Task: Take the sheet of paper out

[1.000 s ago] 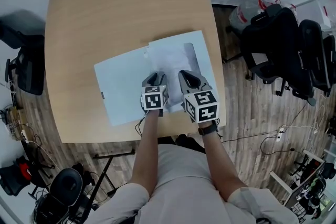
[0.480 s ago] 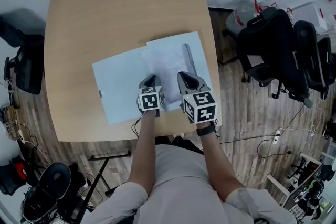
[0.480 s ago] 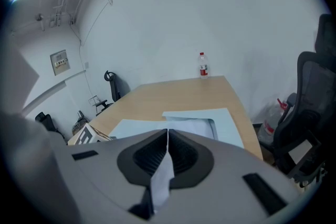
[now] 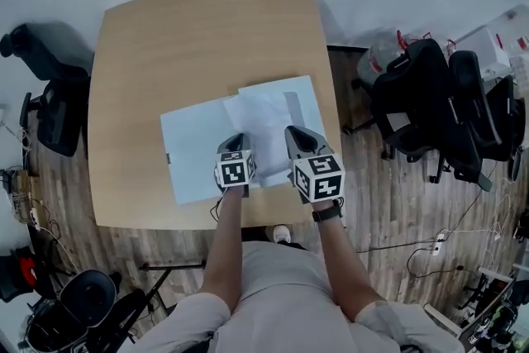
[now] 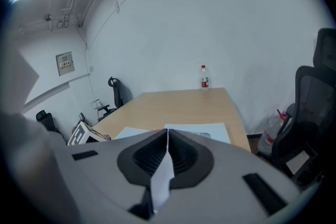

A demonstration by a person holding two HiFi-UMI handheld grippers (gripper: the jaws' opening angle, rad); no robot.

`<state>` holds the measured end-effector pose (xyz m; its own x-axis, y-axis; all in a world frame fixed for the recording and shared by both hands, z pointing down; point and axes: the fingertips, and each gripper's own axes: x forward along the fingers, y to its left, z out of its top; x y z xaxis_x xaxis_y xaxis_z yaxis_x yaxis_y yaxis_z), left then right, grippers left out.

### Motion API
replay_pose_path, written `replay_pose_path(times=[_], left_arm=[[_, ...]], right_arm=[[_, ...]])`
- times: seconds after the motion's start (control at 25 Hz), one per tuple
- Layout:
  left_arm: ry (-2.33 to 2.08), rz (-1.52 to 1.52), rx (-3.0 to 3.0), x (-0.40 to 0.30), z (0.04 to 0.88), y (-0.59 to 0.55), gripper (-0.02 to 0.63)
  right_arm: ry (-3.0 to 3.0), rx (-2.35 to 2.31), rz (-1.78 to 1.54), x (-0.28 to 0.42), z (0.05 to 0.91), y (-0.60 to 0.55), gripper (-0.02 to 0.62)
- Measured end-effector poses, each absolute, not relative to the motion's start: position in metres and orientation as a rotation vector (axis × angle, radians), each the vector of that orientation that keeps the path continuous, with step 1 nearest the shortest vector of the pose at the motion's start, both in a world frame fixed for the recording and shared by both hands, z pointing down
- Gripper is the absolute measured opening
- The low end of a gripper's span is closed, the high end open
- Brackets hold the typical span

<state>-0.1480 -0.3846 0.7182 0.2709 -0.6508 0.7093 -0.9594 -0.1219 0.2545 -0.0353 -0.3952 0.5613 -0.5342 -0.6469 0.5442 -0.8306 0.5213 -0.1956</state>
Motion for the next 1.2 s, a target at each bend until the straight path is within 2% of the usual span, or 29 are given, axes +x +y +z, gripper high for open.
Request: replay_pose_path(times=[0.48,1.2], left_arm=[[-1.626,0.464,1.969,-0.177,0.612,-0.371,0.012],[-1.928,0.165,2.208,-0.160,0.412,-0.303,0.011]], right_arm=[[-2.520,1.200,0.507,-0.051,0.496,-0.376,0.014],[-2.711,1.260,0.304,-0.018,0.391,-0.318,0.014]])
